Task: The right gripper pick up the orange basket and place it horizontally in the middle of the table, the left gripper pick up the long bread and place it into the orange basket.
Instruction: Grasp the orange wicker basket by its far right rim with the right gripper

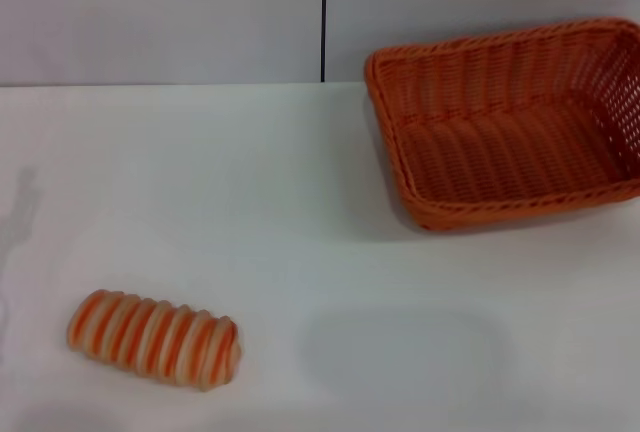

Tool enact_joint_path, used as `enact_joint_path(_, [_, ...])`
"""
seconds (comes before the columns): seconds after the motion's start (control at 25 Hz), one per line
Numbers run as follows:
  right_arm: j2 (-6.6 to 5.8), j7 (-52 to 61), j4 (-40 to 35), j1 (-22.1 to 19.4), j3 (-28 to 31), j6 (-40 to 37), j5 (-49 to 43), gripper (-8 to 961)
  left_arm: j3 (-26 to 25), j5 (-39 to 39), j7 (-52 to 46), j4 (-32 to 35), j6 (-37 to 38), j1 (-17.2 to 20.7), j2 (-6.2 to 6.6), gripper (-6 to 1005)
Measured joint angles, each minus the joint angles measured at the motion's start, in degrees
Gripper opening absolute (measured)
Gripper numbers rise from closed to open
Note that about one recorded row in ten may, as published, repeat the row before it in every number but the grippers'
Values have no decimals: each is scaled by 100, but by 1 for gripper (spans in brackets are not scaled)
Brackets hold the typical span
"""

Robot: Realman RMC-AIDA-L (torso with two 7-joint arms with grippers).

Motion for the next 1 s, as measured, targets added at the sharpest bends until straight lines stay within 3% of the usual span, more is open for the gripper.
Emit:
enact_joint_path(0.24, [-21,-1,0,4,4,-38,-35,-2,0,0,-3,-36,-8,3,-4,810])
enact_joint_path(0.64, [-1,297,25,98,-5,-506,-807,47,9,0,-8,-53,-117,20,3,810])
enact_joint_path(0.8, [4,456,49,274,-41,-551,-1370,230,9,0,-9,-53,-117,16,3,810])
enact_joint_path(1.0, [6,607,28,641,-143,-397,-2358,336,20,1,-9,-53,-119,6,3,810])
